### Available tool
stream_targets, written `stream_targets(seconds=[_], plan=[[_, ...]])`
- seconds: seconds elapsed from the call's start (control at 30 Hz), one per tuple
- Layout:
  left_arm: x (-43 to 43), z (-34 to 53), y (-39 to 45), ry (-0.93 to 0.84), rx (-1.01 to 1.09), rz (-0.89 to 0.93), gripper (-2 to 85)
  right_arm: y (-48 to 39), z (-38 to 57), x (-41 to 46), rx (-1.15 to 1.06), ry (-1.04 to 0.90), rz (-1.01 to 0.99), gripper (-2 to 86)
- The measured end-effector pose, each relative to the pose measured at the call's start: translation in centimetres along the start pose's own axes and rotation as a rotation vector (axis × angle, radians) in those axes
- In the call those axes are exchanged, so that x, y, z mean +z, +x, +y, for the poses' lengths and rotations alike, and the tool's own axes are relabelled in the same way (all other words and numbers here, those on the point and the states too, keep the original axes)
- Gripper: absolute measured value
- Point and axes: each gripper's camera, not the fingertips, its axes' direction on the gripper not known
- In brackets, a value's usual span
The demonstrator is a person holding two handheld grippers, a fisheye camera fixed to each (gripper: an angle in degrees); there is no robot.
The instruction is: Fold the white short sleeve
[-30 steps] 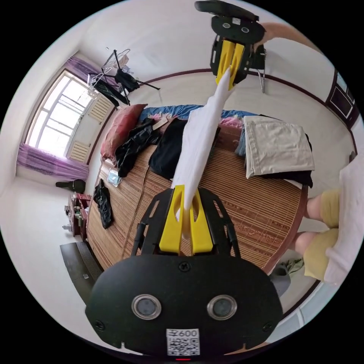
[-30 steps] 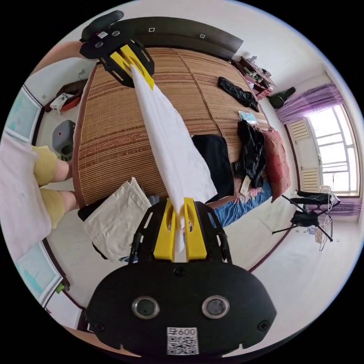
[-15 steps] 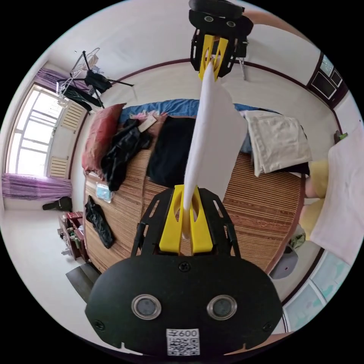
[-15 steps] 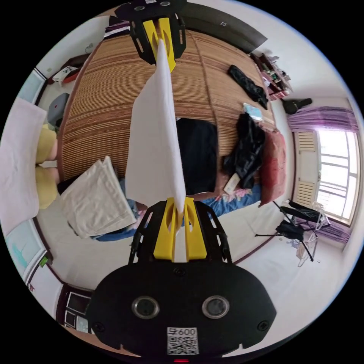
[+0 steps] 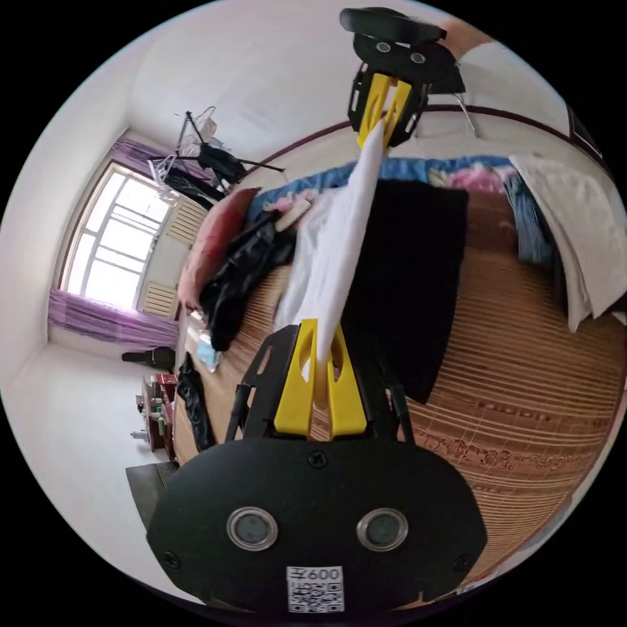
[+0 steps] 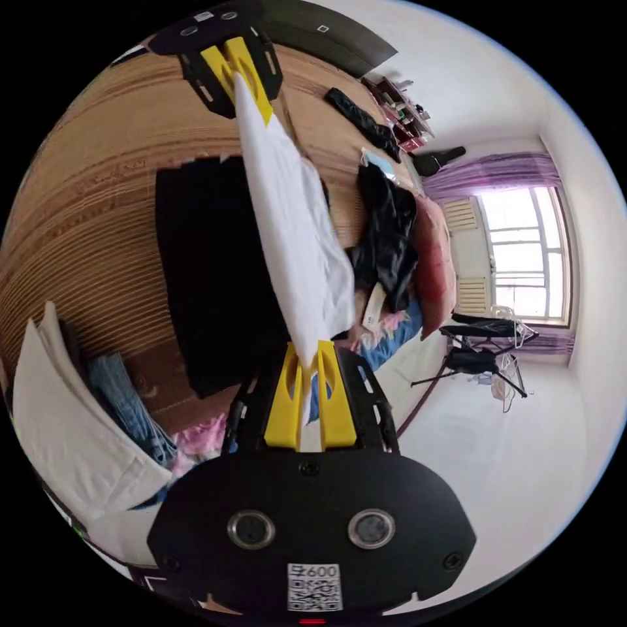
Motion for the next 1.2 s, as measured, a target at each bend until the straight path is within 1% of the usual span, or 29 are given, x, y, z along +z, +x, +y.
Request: stream_targets(seconds=[0.07,0.1,0.13,0.17,0.23,0.3,0.4,0.47,0.5,0.57,0.6,0.67,0.77,0.8,0.83,0.9,0.93,1.0,1.03,1.1,1.13,1.2], plan=[[6.3,3.0,6.4,-0.119,0.109,0.093,0.7,-6.7,-0.5,5.5,-0.085,-0.22,-0.055,-0.8],[7.4,3.6,7.5,-0.141,0.123,0.065,0.7,-7.8,-0.3,5.9,-0.089,-0.226,-0.026,-0.8],[8.2,4.4,8.3,-0.128,0.114,0.01,0.6,-9.1,0.1,5.6,-0.097,-0.196,0.059,-0.8],[8.6,4.9,7.6,-0.121,0.061,-0.003,0.7,-9.3,0.6,5.1,-0.087,-0.168,0.103,-0.8],[8.8,5.8,5.5,-0.101,0.005,0.011,0.7,-8.3,1.4,4.0,-0.065,-0.125,0.115,-0.8],[8.7,6.9,3.8,-0.076,0.01,0.028,0.8,-7.1,2.3,2.9,-0.055,-0.096,0.101,-0.8],[8.4,8.9,2.2,-0.098,0.028,0.017,1.1,-5.4,3.8,3.2,-0.024,-0.202,0.046,-0.8],[7.6,10.6,1.2,-0.128,-0.004,0.019,1.1,-3.9,6.3,4.6,0.083,-0.379,-0.025,-0.8],[7.4,10.9,1.0,-0.153,-0.02,0.02,1.1,-3.3,7.2,4.5,0.137,-0.4,-0.027,-0.8],[7.5,12.9,0.9,-0.351,-0.076,0.076,1.0,-0.3,11.4,2.5,0.402,-0.43,-0.052,-0.8],[7.4,13.6,0.9,-0.396,-0.098,0.089,1.0,0.4,12.6,1.7,0.473,-0.43,-0.072,-0.8],[5.2,16.9,1.0,-0.502,-0.231,0.159,1.0,2.2,17.2,-2.7,0.696,-0.368,-0.196,-0.8],[1.2,20.4,1.9,-0.618,-0.4,0.263,1.0,2.3,21.9,-8.3,0.868,-0.275,-0.326,-0.7],[0.2,20.9,2.2,-0.637,-0.422,0.28,0.9,2.1,22.5,-9.3,0.888,-0.268,-0.356,-0.6],[-1.8,21.7,3.0,-0.663,-0.457,0.314,0.9,1.7,23.6,-11.4,0.92,-0.256,-0.426,-0.4],[-5.0,22.3,4.4,-0.689,-0.487,0.376,0.9,0.9,24.0,-15.1,0.922,-0.193,-0.535,0.2],[-7.0,22.2,5.3,-0.707,-0.488,0.423,0.9,0.0,23.6,-17.4,0.87,-0.159,-0.582,1.3],[-10.0,21.4,6.8,-0.719,-0.463,0.486,0.9,-1.7,23.0,-19.5,0.822,-0.184,-0.597,4.3],[-11.9,20.6,7.6,-0.72,-0.447,0.509,0.9,-2.8,22.7,-20.0,0.786,-0.222,-0.605,6.6],[-14.6,19.0,8.2,-0.715,-0.446,0.53,0.9,-4.1,23.4,-19.9,0.806,-0.25,-0.596,7.9],[-16.2,17.9,8.1,-0.709,-0.464,0.545,0.9,-4.7,24.2,-19.2,0.85,-0.252,-0.612,8.3],[-18.6,15.9,7.5,-0.682,-0.506,0.562,0.9,-6.3,25.0,-16.4,0.877,-0.315,-0.687,8.6]])
